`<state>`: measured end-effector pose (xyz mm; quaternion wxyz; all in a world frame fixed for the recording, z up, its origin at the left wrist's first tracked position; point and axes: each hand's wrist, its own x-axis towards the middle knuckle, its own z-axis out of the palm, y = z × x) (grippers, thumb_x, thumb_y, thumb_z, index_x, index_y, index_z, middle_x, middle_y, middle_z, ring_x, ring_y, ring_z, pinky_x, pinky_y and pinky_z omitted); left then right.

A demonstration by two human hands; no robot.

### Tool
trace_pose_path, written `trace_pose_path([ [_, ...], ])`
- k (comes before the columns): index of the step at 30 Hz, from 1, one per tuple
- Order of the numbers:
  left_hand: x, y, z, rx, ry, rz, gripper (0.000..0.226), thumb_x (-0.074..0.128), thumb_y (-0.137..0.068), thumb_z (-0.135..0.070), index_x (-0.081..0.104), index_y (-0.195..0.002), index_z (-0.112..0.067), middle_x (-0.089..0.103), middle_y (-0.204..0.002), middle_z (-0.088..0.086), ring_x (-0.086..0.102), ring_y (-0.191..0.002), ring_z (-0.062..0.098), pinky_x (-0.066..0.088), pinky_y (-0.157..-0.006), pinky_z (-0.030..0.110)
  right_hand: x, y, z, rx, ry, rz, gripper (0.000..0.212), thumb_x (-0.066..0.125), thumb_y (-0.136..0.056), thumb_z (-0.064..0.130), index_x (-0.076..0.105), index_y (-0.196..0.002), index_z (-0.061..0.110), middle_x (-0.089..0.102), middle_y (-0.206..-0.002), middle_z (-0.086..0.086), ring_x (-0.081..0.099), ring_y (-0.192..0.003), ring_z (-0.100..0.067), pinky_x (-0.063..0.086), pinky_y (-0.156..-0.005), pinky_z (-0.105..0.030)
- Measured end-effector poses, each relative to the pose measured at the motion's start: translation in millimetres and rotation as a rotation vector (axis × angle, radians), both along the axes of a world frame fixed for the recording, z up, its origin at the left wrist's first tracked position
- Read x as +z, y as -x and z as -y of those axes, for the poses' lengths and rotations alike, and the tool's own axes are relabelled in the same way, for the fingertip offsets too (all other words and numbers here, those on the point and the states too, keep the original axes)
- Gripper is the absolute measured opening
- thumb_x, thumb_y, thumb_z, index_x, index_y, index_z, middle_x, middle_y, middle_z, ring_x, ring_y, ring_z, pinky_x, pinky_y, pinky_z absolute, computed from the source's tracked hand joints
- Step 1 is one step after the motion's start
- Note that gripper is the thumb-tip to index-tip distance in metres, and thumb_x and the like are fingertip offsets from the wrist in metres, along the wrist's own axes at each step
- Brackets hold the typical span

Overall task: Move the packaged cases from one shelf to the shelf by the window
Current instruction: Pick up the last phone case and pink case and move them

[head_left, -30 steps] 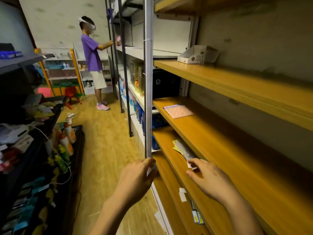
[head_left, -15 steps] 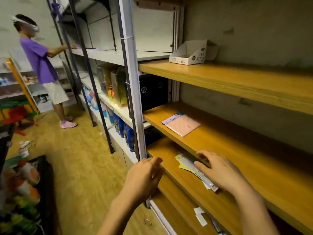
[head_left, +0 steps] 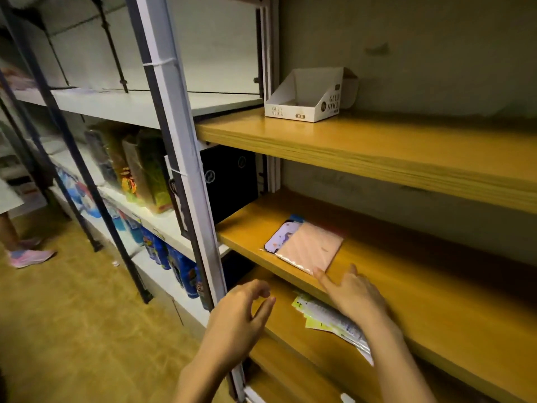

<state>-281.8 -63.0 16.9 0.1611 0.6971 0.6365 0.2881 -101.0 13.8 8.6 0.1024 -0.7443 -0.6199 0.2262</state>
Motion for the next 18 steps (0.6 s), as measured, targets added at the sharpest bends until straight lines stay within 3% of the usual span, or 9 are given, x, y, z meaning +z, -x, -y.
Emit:
trace_pose_path([
  [3, 0.2, 21.4, -31.2, -0.013, -0.003, -0.064, 0.028, 0.045, -0.09, -0.04, 0.053, -0.115, -0.029, 0.058, -0.11, -0.014, 0.055, -0.097, 0.002, 0.05, -0.087, 0.026, -1.9, 26.6, -34.4, -0.091, -0.028, 0.039, 0.105, 0.029, -0.075, 0.078, 0.002, -0.146, 0.006, 0.038, -0.143, -0.014, 0.044, -0.126, -0.03, 0.046, -0.087, -0.035],
  [6, -0.1, 38.9, -64.4, -0.03, -0.023, -0.076, 0.028, 0.046, -0.09, -0.037, 0.053, -0.116, -0.028, 0.058, -0.11, -0.012, 0.054, -0.098, 0.002, 0.049, -0.086, 0.022, -5.6, 50.4, -65.5, -0.129, -0.025, 0.093, 0.118, 0.028, -0.068, 0.085, -0.009, -0.146, 0.004, 0.015, -0.155, -0.013, 0.028, -0.137, -0.032, 0.043, -0.094, -0.034],
  [9, -5.2, 48.0, -98.0, -0.02, -0.064, -0.042, 0.027, 0.047, -0.09, -0.037, 0.055, -0.113, -0.027, 0.061, -0.108, -0.01, 0.055, -0.097, 0.004, 0.05, -0.084, 0.026, -18.1, 67.1, -92.9, -0.131, -0.013, 0.133, 0.131, 0.033, -0.058, 0.09, -0.013, -0.145, 0.003, 0.006, -0.155, -0.017, 0.013, -0.141, -0.037, 0.023, -0.113, -0.045],
  [11, -9.0, 49.5, -115.8, -0.011, -0.056, -0.009, 0.028, 0.047, -0.09, -0.038, 0.056, -0.113, -0.026, 0.061, -0.108, -0.009, 0.055, -0.097, 0.005, 0.05, -0.084, 0.028, -23.3, 72.3, -100.5, -0.124, -0.005, 0.161, 0.133, 0.037, -0.056, 0.09, -0.012, -0.145, 0.004, 0.002, -0.155, -0.02, 0.004, -0.143, -0.038, 0.007, -0.116, -0.049],
  [12, -11.6, 49.8, -123.8, -0.019, -0.053, -0.007, 0.028, 0.047, -0.09, -0.039, 0.056, -0.113, -0.026, 0.061, -0.108, -0.009, 0.056, -0.096, 0.006, 0.051, -0.084, 0.03, -24.4, 71.6, -102.5, -0.124, -0.011, 0.159, 0.132, 0.04, -0.057, 0.089, -0.011, -0.145, 0.005, 0.003, -0.155, -0.019, 0.003, -0.143, -0.038, 0.005, -0.116, -0.048],
  [18, -24.0, 44.9, -168.6, -0.079, -0.082, -0.031, 0.028, 0.046, -0.089, -0.043, 0.056, -0.109, -0.027, 0.063, -0.11, -0.008, 0.057, -0.099, 0.01, 0.049, -0.081, 0.034, -13.5, 35.6, -113.8, -0.167, 0.029, 0.11, 0.134, 0.069, -0.051, 0.073, -0.002, -0.146, 0.011, 0.018, -0.152, -0.015, 0.02, -0.138, -0.033, 0.026, -0.11, -0.04],
])
